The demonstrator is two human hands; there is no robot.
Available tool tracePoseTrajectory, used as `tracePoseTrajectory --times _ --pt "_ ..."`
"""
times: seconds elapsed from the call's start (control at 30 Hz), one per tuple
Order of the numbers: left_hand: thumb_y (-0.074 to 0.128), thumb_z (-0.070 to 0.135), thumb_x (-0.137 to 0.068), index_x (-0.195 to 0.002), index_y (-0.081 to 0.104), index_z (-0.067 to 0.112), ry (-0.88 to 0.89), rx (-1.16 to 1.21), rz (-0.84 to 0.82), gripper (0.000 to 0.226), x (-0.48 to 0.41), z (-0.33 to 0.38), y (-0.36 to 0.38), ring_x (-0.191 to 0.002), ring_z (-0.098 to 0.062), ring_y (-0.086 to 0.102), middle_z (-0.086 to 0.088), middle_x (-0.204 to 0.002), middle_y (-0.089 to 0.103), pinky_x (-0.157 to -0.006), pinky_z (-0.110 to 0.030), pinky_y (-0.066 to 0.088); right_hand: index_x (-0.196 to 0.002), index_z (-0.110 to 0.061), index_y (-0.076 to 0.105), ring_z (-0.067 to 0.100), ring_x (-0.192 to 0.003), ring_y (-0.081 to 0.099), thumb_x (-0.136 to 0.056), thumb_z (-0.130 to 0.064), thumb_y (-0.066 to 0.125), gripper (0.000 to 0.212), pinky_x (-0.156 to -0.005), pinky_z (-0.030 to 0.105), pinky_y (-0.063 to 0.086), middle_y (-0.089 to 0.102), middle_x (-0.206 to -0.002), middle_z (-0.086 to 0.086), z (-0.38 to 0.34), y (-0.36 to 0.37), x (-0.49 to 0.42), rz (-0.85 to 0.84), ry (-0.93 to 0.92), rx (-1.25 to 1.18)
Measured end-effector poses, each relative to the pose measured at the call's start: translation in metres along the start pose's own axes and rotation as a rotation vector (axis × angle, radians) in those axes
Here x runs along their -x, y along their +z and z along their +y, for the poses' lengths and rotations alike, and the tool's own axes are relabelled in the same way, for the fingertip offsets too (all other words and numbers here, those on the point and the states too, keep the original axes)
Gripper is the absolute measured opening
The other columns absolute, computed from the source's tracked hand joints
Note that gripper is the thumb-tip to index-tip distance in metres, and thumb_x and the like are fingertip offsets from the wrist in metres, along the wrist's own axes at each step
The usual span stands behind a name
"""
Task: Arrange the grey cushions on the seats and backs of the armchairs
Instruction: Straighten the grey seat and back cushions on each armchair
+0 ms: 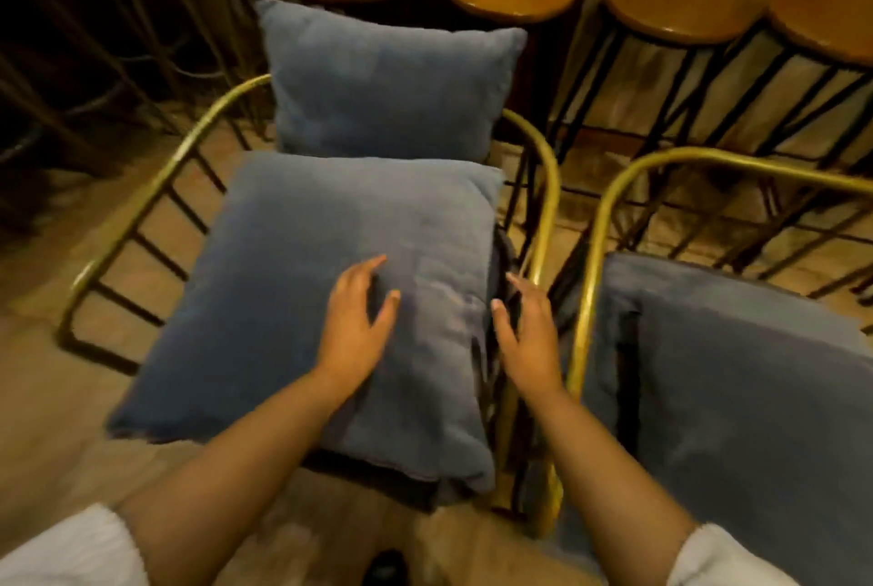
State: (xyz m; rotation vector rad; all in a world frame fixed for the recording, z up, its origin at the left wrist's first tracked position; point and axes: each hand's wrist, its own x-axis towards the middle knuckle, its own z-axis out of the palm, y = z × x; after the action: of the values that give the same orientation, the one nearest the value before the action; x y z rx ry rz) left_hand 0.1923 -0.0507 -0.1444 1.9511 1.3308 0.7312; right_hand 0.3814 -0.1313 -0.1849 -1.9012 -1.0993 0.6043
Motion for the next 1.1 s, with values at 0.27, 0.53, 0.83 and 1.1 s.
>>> tracePoseTrajectory --times 0.27,0.53,0.83,1.1 --pt "0.039 0.069 -0.084 -0.148 0.008 0.046 -0.531 -0.257 -0.043 0.074 -0.066 -0.108 -0.093 -0.15 -0.03 -0.003 0.001 -0.163 -0.001 -0.116 -0.058 -0.001 -0.15 -0.03 0.016 0.036 -0.143 0.025 -0.078 -0.062 0.059 0.09 -0.117 0.044 0.024 0.016 -0.159 0.015 -0.032 0.091 -0.047 -0.029 0.343 -0.003" --pt "0.057 0.091 -0.044 -0.15 0.016 0.033 -0.808 0.204 0.043 0.127 -0.1 -0.178 -0.129 -0.143 -0.033 0.028 -0.004 -0.159 0.024 -0.117 -0.05 0.025 -0.145 -0.048 0.009 0.03 -0.132 0.044 -0.042 -0.083 0.069 0.124 -0.108 0.05 0.039 0.038 -0.15 0.002 -0.016 0.092 -0.054 -0.036 0.487 -0.216" --pt "0.059 0.087 -0.052 -0.142 0.042 0.028 -0.81 0.398 0.032 0.108 -0.084 -0.174 -0.147 -0.135 -0.034 0.04 -0.008 -0.151 0.041 -0.111 -0.052 0.034 -0.145 -0.022 0.034 0.029 -0.123 0.051 -0.068 -0.053 0.075 0.093 -0.09 0.035 0.044 0.048 -0.143 0.005 -0.027 0.072 -0.046 0.019 0.606 -0.436" --pt "0.057 0.087 -0.044 -0.143 0.039 0.018 -0.832 0.372 0.269 0.122 -0.068 -0.081 -0.178 -0.129 -0.04 0.045 -0.015 -0.147 0.045 -0.108 -0.051 0.037 -0.141 -0.021 0.042 0.027 -0.123 0.053 -0.059 -0.058 0.078 0.097 -0.098 0.036 0.045 0.052 -0.14 0.003 -0.084 0.004 -0.024 0.133 0.449 -0.508"
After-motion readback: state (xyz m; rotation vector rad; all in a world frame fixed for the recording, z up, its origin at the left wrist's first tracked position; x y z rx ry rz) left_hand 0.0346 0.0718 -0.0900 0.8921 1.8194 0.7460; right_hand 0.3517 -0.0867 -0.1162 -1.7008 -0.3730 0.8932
